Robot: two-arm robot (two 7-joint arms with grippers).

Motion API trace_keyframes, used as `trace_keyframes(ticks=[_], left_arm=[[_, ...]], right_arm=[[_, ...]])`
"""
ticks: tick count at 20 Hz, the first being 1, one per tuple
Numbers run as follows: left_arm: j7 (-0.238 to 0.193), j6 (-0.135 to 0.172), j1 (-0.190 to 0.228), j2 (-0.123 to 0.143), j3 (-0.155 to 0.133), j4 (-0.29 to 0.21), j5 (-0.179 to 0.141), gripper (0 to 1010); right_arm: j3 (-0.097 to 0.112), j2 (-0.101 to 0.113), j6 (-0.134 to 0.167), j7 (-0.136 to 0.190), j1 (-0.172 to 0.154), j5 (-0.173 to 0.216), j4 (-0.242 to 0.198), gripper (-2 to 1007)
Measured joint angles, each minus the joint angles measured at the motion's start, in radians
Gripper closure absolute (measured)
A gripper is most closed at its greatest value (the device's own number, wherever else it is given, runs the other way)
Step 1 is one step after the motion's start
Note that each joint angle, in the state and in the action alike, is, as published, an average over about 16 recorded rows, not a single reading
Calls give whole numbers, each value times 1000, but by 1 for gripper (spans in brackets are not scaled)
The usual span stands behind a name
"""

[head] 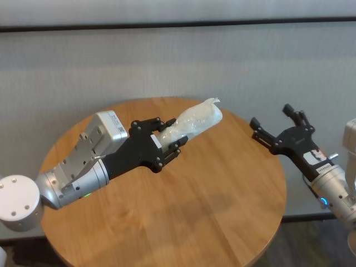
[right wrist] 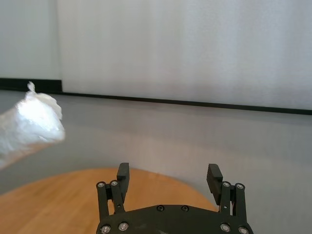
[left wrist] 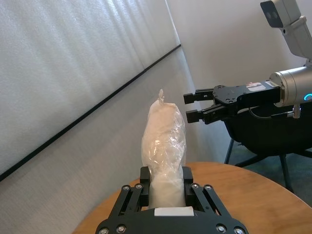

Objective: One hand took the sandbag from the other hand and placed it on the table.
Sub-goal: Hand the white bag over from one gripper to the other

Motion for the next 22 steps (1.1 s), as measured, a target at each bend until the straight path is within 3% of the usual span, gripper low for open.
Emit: trace_keyframes(ticks=[7, 15, 22], left_arm=[[0, 0, 0, 0, 0, 0, 0, 599], [0, 0, 0, 0, 0, 0, 0, 599], [0, 0, 0, 0, 0, 0, 0, 599]], right_arm=[[17, -35, 40, 145, 0, 158, -4, 3], [33, -74, 104, 301, -22, 329, -23, 3], [35, -98, 155, 402, -39, 451, -35, 3]])
